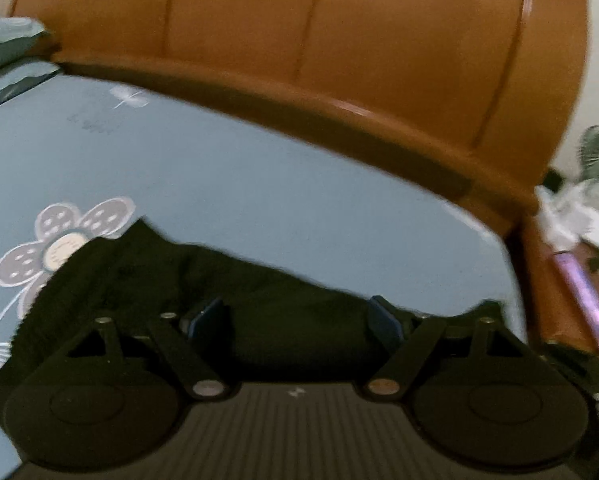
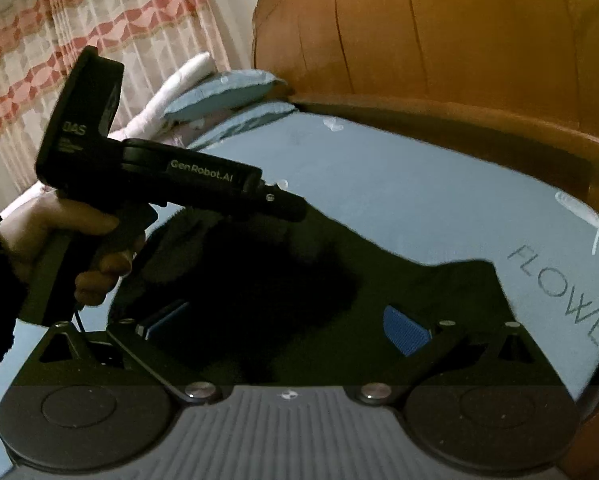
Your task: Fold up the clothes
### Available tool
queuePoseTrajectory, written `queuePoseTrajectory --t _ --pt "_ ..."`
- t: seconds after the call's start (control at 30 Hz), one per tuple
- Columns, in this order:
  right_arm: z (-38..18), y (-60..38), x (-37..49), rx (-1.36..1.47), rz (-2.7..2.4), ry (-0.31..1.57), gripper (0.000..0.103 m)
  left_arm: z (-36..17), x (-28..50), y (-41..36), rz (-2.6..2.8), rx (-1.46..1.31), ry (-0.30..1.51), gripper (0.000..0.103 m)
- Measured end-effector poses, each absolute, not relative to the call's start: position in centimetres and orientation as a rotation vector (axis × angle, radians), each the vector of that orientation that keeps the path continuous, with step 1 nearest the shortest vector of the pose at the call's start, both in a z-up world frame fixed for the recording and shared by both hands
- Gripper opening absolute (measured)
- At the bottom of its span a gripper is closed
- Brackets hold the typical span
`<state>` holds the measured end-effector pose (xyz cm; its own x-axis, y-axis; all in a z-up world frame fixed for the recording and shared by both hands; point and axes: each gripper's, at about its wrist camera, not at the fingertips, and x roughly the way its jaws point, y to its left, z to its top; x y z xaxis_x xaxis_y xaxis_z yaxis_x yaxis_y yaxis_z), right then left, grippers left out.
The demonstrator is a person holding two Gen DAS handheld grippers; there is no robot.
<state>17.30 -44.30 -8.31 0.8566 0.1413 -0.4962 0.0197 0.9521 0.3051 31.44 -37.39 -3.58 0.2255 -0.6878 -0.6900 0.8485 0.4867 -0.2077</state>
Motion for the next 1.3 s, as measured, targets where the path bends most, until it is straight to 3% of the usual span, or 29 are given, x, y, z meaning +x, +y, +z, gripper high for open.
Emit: queuePoseTrajectory --t 0.27,0.43,0.6,0.87,1.13,1.3 --pt "-7.9 -44.3 16.7 0.298 0.088 0.524 0.103 -7.1 31.5 -37.1 -1.078 0.258 0.920 0.079" --pt "-8.1 -44.5 16.3 0.299 0.079 0.523 0.103 -6.4 32.0 -36.5 -1.087 0.238 0.929 0.077" --pt "-8.0 -44.5 16.2 0.313 0.080 0.511 0.103 -3.9 33.3 -36.3 -1.048 0.161 0.849 0.078" --pt "-8.0 -43.6 16.4 0.288 0.105 0.524 0.103 -6.7 37.9 -36.9 -0.963 0.133 0.839 0.077" --pt "-7.6 -43.0 15.4 0.284 0.123 0.513 0.103 -2.6 33.0 -33.6 -1.045 0.153 0.824 0.079" --pt "-7.5 -42.3 14.2 0.278 0.145 0.518 0.103 -4.9 31.1 -30.9 -1.014 0.188 0.883 0.079"
